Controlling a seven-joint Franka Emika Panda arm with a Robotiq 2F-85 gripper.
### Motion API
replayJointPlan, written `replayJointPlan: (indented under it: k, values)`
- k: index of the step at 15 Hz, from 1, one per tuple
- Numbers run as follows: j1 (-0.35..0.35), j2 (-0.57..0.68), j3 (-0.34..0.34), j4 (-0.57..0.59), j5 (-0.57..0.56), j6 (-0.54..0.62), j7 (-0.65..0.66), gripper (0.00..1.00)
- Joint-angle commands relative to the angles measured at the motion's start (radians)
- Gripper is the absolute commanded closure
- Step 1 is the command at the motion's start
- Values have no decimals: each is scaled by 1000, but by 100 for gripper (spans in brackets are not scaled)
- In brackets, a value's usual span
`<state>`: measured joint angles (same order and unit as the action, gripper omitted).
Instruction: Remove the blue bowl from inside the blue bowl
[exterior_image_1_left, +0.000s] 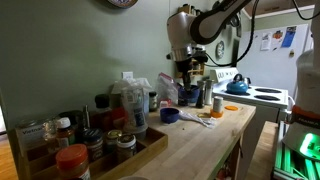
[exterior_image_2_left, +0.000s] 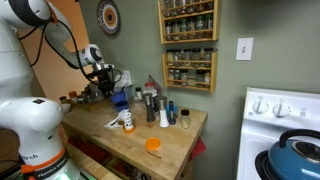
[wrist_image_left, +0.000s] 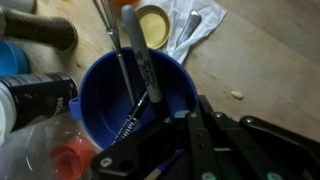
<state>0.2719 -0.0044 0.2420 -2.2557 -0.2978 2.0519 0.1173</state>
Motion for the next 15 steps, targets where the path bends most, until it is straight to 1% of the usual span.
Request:
replayJointPlan:
  k: [1, 2, 4, 5, 6, 8, 9, 13, 15]
  values:
    - [-19, -77, -6, -66, 58, -11, 48, 95]
    - [-12, -21, 5, -11, 21, -28, 28, 95]
    - [-21, -40, 0, -26, 37, -27, 34, 95]
    - [-20, -19, 3, -10, 37, -48, 52, 97]
    - [-26, -5, 1, -1, 25, -61, 97, 97]
    - [-44, 32, -18, 0, 12, -20, 161, 97]
    - [-53, 51, -27, 3, 7, 8, 171, 97]
    - [-92, 143, -82, 38, -40, 79, 123, 97]
    - [-108, 181, -111, 52, -46, 143, 115, 97]
